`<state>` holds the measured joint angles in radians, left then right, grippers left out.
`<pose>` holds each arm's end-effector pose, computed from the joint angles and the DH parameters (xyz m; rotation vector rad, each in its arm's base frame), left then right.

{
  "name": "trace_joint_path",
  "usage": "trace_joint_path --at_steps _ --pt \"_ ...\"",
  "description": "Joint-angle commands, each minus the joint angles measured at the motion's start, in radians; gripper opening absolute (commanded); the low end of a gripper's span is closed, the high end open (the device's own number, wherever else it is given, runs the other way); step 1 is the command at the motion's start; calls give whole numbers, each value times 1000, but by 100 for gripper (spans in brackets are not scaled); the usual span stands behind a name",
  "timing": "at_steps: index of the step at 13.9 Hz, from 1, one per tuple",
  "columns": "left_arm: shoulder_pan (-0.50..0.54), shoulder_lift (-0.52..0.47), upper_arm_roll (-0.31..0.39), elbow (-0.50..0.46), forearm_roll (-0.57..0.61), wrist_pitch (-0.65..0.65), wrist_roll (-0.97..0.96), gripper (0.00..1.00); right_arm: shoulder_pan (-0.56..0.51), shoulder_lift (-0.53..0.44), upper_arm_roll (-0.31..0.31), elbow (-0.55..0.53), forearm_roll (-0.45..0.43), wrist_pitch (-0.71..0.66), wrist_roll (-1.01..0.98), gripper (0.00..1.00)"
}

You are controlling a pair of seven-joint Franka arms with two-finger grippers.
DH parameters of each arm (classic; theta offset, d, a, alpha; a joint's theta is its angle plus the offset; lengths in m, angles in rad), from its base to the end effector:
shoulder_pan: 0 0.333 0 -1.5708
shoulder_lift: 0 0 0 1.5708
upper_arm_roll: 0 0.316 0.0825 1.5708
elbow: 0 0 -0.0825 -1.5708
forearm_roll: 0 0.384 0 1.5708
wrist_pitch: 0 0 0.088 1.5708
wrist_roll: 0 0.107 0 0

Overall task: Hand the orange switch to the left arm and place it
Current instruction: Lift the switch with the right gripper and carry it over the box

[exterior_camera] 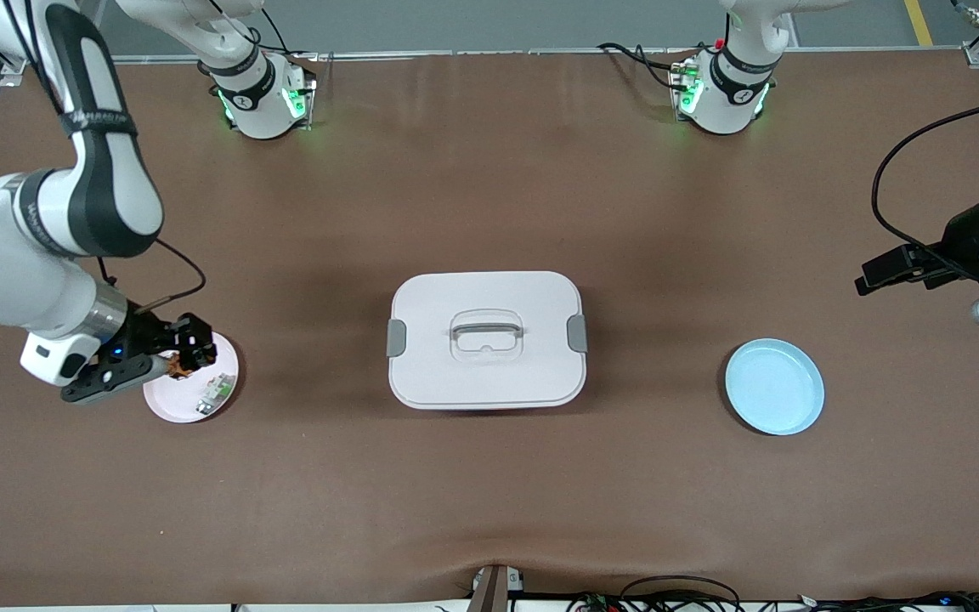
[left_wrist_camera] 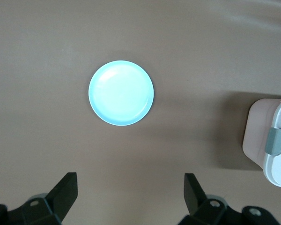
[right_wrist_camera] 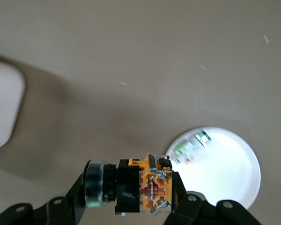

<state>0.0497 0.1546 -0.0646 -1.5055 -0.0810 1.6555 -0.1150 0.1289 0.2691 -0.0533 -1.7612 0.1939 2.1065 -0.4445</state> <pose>0.6073 -0.0142 0.5736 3.0470 0.1645 -0.0155 0.6378 0.0599 0.4202 -2.9290 -0.6393 -0.1565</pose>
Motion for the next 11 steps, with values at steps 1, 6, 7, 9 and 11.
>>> trace_joint_path --at_steps 1,6,7,9,11 --pt "4 2 -1 8 -19 6 -3 100 75 -67 -8 5 9 -6 -161 20" --pt "7 2 0 8 -20 4 9 100 234 -85 -5 107 13 -5 -319 16" --pt "6 3 0 8 -22 4 6 100 271 -84 -5 127 15 3 -344 12" --pt "4 13 0 13 -45 4 6 100 323 -76 -7 184 73 10 -385 12" --pt "9 26 3 13 -136 4 6 100 379 -68 -8 232 134 50 -451 11"
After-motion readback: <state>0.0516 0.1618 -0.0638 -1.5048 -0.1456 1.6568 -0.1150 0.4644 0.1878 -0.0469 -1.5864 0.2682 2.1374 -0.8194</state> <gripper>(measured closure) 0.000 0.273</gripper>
